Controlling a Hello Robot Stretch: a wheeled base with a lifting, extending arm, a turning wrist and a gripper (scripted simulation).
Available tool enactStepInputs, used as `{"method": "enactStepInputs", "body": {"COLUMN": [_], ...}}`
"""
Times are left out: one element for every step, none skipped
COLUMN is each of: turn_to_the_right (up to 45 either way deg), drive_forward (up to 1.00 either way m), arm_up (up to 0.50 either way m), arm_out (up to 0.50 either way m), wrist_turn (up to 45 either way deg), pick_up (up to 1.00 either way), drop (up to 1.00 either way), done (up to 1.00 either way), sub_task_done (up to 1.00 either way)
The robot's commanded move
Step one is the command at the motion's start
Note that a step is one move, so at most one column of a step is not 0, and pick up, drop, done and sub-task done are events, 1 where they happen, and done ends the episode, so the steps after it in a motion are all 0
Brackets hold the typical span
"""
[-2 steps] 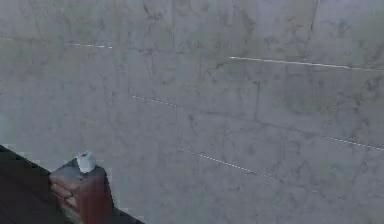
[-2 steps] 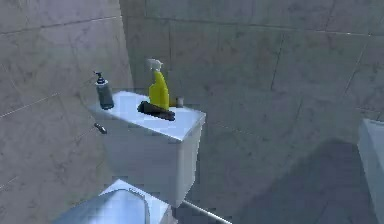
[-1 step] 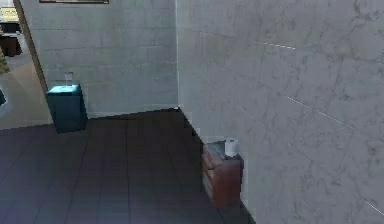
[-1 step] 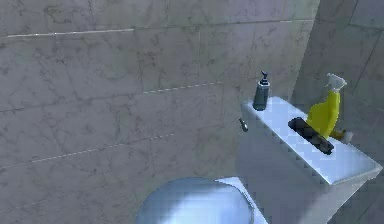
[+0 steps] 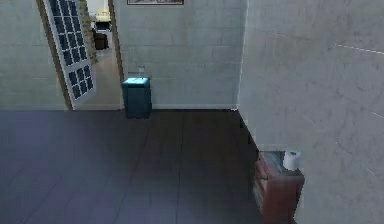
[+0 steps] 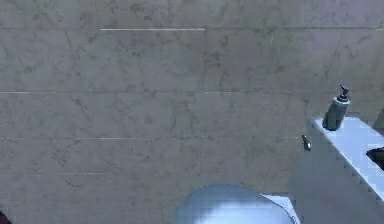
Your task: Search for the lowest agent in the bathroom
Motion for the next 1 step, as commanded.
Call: {"method": "enactStepInputs", "body": {"turn_to_the_right": [0.0], "drive_forward": [0.40], "arm_up": [0.00], "arm_out": [0.00], "wrist_turn": [0.0], "pick_up": [0.00], "drop": [0.00], "done": [0.00], "sub_task_done": [0.00]}}
